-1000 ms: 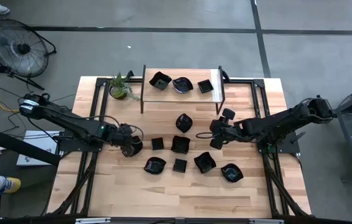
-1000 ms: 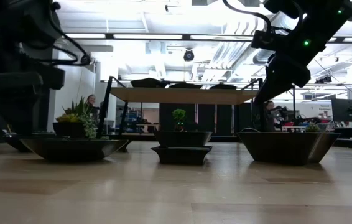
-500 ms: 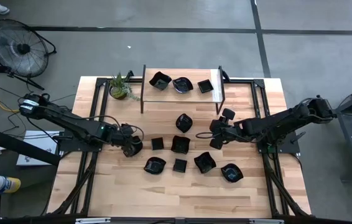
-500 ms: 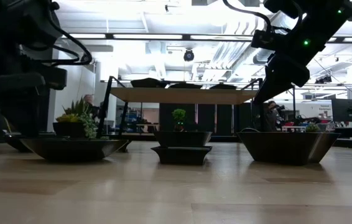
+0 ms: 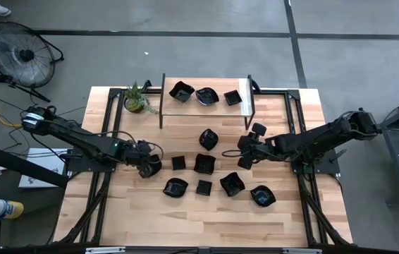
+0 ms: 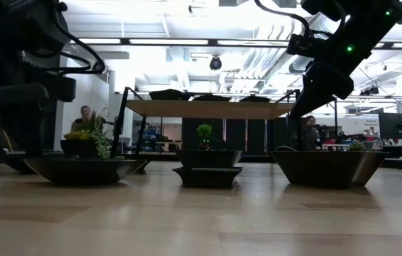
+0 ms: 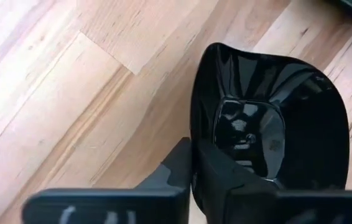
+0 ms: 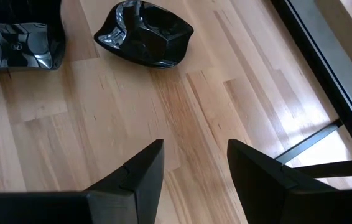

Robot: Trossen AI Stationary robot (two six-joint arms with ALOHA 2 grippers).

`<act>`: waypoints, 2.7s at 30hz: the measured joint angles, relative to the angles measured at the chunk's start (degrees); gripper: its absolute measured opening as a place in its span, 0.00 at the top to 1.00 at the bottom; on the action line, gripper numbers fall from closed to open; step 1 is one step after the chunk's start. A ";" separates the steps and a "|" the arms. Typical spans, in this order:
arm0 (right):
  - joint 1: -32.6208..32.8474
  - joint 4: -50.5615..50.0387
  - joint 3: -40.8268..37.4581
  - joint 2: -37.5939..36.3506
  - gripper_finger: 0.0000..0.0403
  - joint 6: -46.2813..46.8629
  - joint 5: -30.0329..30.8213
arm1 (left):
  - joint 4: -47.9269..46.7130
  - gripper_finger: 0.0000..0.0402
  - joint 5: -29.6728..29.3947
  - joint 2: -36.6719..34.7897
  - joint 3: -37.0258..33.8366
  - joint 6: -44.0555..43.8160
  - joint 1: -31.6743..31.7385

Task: Pick & Place Mini shaped plates
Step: Stack the black leaf-shaped plate on top of the black leaf-shaped plate on the shelf

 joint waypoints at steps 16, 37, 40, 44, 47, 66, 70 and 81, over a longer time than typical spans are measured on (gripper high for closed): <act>0.00 0.32 0.00 0.00 0.57 1.44 -1.32 | -0.53 1.00 -1.94 0.02 6.45 12.14 -0.04; 4.50 1.15 0.00 0.00 0.57 2.77 1.21 | -5.97 1.00 -25.88 0.04 17.72 26.79 -11.08; 5.63 4.43 0.00 0.00 0.57 2.00 1.35 | -4.83 1.00 -33.14 0.04 17.72 27.45 -14.66; 7.27 10.80 0.00 0.00 0.57 -2.06 1.36 | -0.69 1.00 -41.82 0.04 17.72 31.31 -18.40; 8.30 18.01 0.00 0.00 0.57 -6.56 1.65 | 4.65 1.00 -48.26 0.04 17.72 38.01 -20.12; 7.28 74.14 0.04 13.97 0.57 -34.62 3.59 | 31.28 1.00 -71.77 3.78 17.72 68.06 -11.89; 4.83 84.45 0.04 17.74 0.57 -35.08 3.22 | 32.44 1.00 -71.14 5.42 17.72 68.05 -9.27; -1.73 87.74 8.66 26.67 0.57 -40.00 -4.95 | 40.83 1.00 -69.80 8.91 17.70 73.87 -5.97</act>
